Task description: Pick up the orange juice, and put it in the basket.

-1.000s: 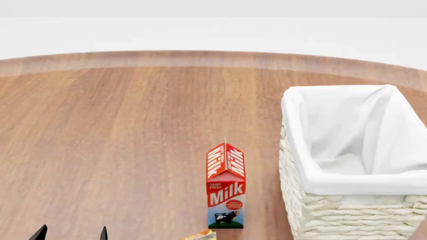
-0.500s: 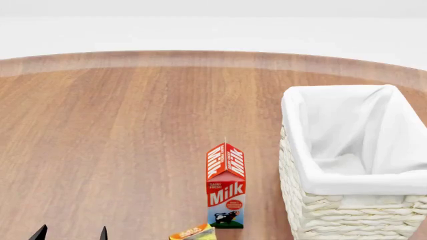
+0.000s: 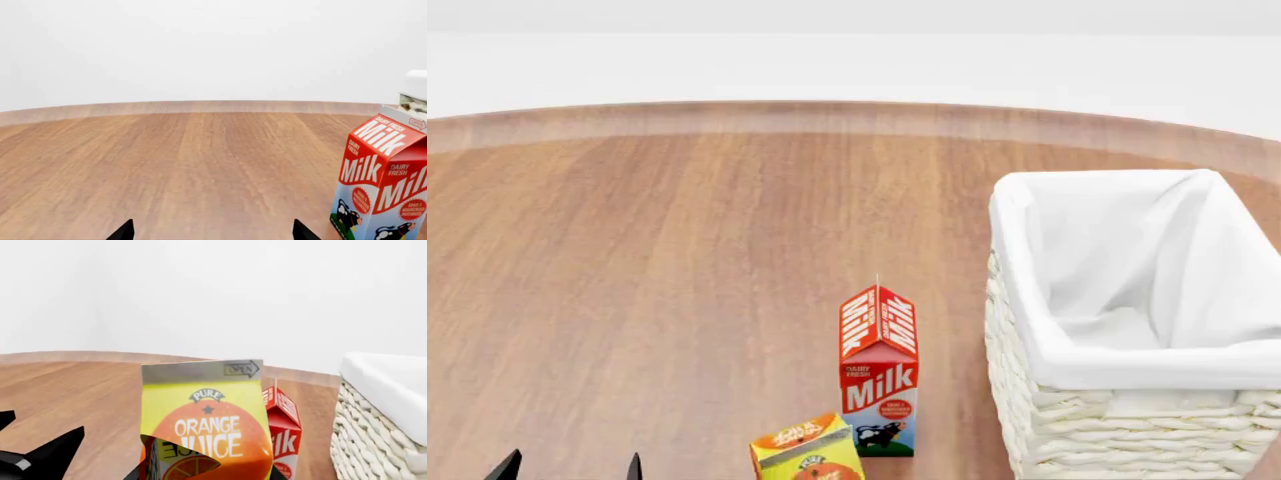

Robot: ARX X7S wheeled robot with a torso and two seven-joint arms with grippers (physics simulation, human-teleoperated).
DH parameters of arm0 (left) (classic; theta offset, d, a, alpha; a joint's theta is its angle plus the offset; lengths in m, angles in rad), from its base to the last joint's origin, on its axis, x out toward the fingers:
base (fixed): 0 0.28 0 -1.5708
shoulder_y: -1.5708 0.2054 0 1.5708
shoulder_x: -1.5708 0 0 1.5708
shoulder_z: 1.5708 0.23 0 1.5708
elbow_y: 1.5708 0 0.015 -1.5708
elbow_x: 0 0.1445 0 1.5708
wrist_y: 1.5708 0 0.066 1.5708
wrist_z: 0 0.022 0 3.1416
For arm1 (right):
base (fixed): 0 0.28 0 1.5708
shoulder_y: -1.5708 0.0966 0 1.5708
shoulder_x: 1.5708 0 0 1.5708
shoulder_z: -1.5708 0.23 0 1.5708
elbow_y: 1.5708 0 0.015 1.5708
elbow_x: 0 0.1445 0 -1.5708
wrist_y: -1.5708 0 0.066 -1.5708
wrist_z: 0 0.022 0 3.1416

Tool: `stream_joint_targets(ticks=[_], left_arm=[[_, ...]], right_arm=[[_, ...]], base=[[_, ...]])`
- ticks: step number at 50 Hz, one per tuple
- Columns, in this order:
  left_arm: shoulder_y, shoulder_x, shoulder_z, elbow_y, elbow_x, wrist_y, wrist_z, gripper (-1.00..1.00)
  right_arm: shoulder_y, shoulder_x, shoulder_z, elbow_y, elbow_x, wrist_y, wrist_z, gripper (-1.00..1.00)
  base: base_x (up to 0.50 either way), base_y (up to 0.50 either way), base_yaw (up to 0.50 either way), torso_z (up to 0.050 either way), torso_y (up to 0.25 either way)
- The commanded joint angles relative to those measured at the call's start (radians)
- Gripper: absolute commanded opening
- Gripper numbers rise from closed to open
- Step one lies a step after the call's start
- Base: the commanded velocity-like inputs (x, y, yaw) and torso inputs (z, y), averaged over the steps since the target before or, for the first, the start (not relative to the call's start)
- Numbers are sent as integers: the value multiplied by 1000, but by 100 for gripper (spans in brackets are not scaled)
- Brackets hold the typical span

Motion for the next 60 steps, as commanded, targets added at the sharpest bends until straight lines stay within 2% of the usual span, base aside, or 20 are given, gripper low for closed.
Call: stream_joint_targets(ticks=[1,37,60], left_arm=[[-1,-2,3,0,-2,1,-3,100],[-4,-9,13,-2,-10,5,-11,100],[-5,-14,19,-2,-14,7,-16,100]], right_arm=[[7,12,-5,-144,-64,85,26,-100],[90,6,4,-456,-75,344,83,-100],[178,4,65,-672,-34,563,107,-100]], base=[[0,0,0,0,0],[0,0,0,0,1],[0,0,0,1,1]])
